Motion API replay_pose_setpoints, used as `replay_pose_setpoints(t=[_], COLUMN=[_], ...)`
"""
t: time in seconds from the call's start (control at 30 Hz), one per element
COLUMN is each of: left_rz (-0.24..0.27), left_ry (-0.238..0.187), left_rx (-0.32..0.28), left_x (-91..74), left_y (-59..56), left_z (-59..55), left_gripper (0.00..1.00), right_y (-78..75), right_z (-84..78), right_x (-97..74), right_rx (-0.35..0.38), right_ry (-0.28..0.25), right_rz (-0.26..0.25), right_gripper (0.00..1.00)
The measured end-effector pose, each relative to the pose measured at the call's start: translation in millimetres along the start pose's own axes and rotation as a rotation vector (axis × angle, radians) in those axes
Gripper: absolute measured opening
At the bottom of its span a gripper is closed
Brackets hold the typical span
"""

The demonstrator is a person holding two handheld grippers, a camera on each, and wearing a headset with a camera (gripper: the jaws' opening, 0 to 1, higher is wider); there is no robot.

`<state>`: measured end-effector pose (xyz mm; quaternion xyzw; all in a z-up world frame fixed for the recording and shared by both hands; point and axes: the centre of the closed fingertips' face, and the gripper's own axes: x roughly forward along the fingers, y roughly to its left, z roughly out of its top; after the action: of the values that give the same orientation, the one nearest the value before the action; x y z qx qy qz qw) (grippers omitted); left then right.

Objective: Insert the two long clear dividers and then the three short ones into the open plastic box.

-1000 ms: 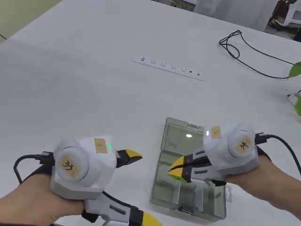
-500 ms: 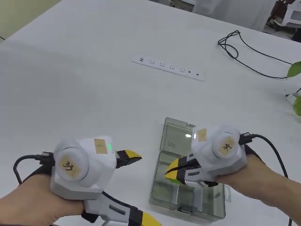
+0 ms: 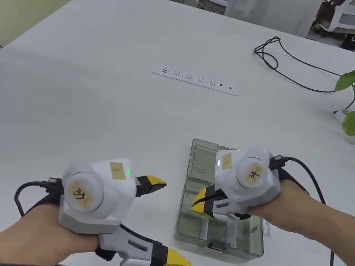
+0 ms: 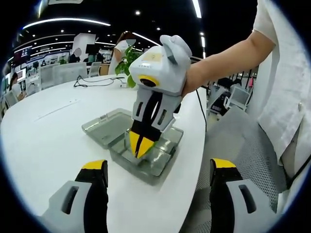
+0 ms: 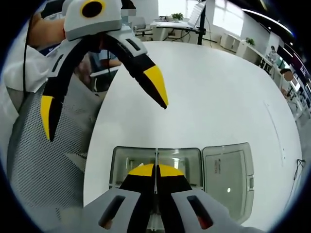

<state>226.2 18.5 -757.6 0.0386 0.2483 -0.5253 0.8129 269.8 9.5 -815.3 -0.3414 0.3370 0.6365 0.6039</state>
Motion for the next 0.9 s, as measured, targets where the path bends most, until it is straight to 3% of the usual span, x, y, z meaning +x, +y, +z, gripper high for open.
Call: replay_pose_setpoints(t=[0.3, 0.47, 0.77, 0.9], left_rz=[0.005, 0.011, 0.023, 0.026], left_ry=[0.000, 0.001, 0.000, -0.008], left_rx=[0.000, 0.004, 0.009, 0.006], left_x=[-1.6, -3.6, -8.5, -10.3], left_y=[-0.7, -1.1, -2.5, -3.6], left_z=[0.0, 1.7, 4.4, 7.3], left_gripper=[0.88, 0.88, 0.88, 0.89], right_y=[-0.2, -0.7, -3.6, -8.0], right_z=[-0.6, 4.8, 22.8, 29.3], right_x=[-0.4, -6.1, -32.8, -51.4], right_rx=[0.023, 0.036, 0.107, 0.175], right_ry=[-0.013, -0.041, -0.153, -0.225], right_rz=[-0.024, -0.042, -0.077, -0.116], right_gripper=[0.03, 0.09, 0.16, 0.18])
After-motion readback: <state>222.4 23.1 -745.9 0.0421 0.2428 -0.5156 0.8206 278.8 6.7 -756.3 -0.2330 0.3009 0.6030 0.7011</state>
